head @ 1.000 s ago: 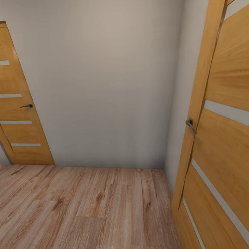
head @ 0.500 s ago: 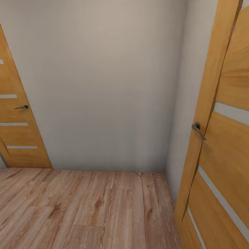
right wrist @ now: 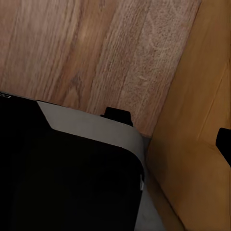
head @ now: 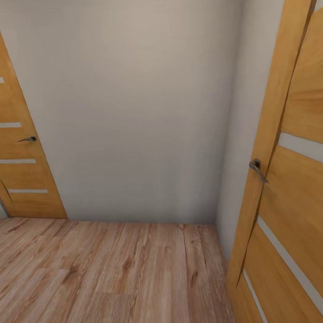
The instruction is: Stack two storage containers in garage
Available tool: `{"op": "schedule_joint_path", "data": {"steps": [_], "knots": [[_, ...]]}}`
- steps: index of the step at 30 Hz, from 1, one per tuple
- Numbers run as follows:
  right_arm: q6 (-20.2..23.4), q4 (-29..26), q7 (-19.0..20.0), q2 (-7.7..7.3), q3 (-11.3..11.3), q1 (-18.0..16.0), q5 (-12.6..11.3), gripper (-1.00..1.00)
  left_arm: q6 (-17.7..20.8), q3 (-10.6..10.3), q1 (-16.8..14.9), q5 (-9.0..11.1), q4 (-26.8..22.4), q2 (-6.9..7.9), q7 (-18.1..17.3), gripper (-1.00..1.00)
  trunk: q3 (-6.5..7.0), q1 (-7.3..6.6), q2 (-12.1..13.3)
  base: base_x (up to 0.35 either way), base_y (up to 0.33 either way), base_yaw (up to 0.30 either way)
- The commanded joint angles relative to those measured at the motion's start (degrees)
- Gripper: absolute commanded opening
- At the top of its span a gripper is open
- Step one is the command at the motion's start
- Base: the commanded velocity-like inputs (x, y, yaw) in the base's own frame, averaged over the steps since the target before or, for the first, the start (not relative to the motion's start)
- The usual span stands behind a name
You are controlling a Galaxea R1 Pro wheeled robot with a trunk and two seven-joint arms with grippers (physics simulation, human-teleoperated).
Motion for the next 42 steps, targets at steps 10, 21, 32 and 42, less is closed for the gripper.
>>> {"op": "schedule_joint_path", "data": {"steps": [10,21,32,42], "knots": [[-0.36,0.19,-0.31,-0.11,0.25,-0.08,0.32,1.0,0.09,-0.02,-0.01,0.54,0.03,0.08,-0.12,1.0,-0.05,0.01,-0.03,0.284,0.0,0.0],[-0.5,0.19,-0.39,-0.09,0.24,-0.08,0.24,1.0,0.29,-0.02,-0.02,0.54,0.03,0.12,-0.12,1.0,-0.05,0.01,-0.03,0.322,0.0,0.0],[-0.12,0.19,-0.51,0.5,0.16,-0.08,0.23,1.0,0.3,-0.02,-0.02,0.54,0.03,0.13,-0.11,1.0,-0.05,0.01,-0.03,0.322,0.0,0.0],[-0.02,0.19,-0.45,0.47,0.16,-0.08,0.15,1.0,0.3,-0.02,-0.02,0.54,0.03,0.13,-0.12,1.0,-0.05,0.01,-0.03,0.322,0.0,0.167]]}}
